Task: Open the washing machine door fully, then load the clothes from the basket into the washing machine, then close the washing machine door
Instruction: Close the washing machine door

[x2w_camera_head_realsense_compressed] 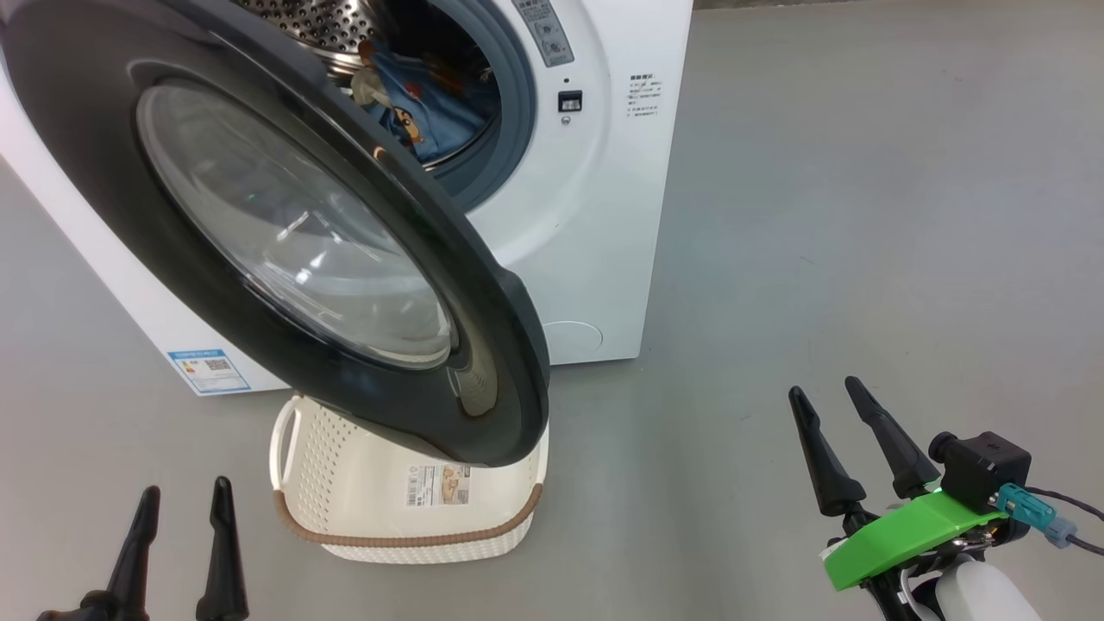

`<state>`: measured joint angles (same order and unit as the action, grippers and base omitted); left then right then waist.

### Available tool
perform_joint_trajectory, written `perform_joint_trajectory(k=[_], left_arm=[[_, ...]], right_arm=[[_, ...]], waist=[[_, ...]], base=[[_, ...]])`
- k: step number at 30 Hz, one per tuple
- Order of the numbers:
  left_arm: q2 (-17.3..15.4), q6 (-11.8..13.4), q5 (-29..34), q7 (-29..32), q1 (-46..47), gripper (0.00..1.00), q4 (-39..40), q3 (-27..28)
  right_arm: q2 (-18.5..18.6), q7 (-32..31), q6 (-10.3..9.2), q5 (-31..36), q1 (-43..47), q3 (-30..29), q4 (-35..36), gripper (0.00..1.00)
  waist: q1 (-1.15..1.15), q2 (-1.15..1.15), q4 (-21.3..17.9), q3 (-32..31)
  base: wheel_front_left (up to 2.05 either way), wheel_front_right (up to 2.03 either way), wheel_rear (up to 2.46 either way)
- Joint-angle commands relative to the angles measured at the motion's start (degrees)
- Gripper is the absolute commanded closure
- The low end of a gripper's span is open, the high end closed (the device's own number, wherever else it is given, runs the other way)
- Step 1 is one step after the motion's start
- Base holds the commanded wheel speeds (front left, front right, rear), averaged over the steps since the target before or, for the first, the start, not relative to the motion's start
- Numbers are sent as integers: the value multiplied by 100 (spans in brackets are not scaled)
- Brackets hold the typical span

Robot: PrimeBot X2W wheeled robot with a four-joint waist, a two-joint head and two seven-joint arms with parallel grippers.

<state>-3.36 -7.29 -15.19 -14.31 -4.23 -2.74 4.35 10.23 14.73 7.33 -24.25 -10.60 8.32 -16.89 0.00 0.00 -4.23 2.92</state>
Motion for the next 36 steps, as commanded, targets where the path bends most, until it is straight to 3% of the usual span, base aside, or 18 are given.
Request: perform_joint_trajectory(k=[1,13,14,16,17,18,36], left_arm=[[-33,-17,99,-69,230,0,175,197],[-22,-19,97,-69,212,0,204,156],[-21,-19,94,-69,213,0,206,154],[-20,-19,84,-69,213,0,212,149],[-19,-19,79,-69,213,0,212,144],[-19,-19,74,-69,214,0,213,138],[-15,-19,-34,-69,230,0,191,66]], right_arm=[[17,27,16,54,-11,82,160,0],[37,27,16,58,-25,69,161,0],[41,27,16,57,-30,66,162,12],[50,27,16,53,-47,60,165,55],[58,27,16,51,-65,59,172,69],[65,27,16,47,-86,57,180,98],[197,27,16,23,-983,136,705,100]], waist=[[0,0,6,1],[0,0,64,1],[0,0,72,4],[0,0,91,10],[0,0,103,14],[0,0,117,17],[0,0,755,13]], base=[[0,0,0],[0,0,0],[0,0,0],[0,0,0],[0,0,0],[0,0,0],[0,0,0]])
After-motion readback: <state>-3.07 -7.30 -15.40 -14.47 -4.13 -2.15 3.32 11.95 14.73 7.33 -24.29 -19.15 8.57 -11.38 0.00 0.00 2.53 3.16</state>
